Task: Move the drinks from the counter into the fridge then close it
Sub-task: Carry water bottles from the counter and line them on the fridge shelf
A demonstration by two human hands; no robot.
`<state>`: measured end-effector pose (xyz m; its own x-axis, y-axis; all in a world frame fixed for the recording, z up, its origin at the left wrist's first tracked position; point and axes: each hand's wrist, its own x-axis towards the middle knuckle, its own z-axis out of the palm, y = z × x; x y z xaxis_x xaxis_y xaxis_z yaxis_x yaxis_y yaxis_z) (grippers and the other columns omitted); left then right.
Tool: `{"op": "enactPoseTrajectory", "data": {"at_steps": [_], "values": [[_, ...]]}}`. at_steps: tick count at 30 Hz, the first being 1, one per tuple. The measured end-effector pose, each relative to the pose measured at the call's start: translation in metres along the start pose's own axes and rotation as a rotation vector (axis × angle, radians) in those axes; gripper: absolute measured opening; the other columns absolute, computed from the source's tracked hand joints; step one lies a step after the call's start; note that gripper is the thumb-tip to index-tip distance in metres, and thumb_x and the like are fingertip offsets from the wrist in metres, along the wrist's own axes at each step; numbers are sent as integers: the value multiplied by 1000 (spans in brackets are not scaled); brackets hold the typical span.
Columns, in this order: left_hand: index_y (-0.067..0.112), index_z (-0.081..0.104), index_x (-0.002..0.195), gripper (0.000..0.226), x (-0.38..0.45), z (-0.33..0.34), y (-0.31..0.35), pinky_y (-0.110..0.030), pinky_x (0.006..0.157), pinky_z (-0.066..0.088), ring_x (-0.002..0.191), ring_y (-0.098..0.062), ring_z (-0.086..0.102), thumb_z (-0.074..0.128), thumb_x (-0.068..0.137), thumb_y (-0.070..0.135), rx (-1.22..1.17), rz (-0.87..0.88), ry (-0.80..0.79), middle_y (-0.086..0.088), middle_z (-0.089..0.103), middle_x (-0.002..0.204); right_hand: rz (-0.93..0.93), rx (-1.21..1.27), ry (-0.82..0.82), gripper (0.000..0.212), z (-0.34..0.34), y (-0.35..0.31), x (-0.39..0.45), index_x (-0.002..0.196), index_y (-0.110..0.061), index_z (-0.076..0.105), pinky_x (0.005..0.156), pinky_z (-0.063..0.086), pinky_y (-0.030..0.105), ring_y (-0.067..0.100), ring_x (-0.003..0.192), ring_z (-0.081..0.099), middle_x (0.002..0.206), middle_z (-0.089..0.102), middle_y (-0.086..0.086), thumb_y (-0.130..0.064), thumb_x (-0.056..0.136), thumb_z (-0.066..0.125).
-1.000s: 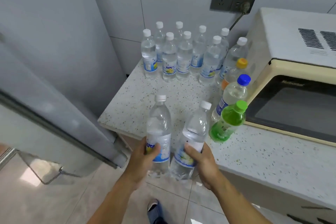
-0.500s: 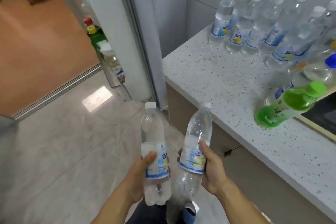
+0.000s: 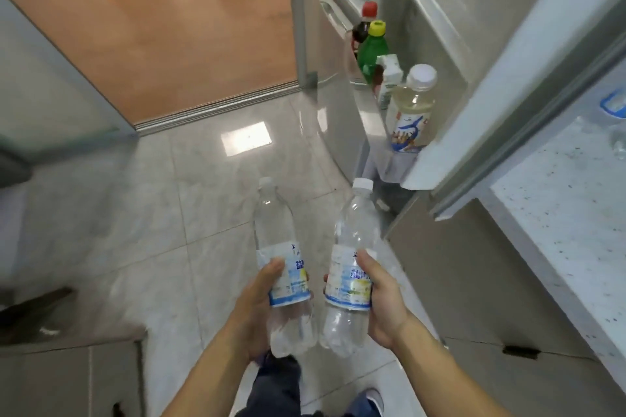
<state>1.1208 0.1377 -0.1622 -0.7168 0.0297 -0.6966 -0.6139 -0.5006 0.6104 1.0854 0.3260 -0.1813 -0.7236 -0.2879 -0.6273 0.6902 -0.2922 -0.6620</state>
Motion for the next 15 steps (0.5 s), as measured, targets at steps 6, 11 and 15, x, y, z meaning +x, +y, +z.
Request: {"op": "enactPoseTrajectory", "data": {"at_steps": [6,11,15], "values": [[12,75,101,40,12,-83,84,-36,64,59,84,-31,74,67,79,44,13,116,6,-18,74,100,11,-101,-72,63,115,-10,62,92,-16,81,69,59,33,27,83,75,97,76,17,-64,51,80],[13,75,100,45,30,-132,150,-34,63,59,81,-26,74,72,74,50,15,167,56,-14,76,96,-8,-145,-103,46,192,-25,109,94,-19,81,73,60,34,26,86,74,100,76,16,-56,76,63],[13,65,112,49,59,-156,189,-34,64,59,80,-24,74,63,78,48,-35,195,36,-11,75,93,-21,-128,-112,43,225,-42,146,94,-18,81,77,59,37,26,85,73,97,75,16,-54,78,62]]}}
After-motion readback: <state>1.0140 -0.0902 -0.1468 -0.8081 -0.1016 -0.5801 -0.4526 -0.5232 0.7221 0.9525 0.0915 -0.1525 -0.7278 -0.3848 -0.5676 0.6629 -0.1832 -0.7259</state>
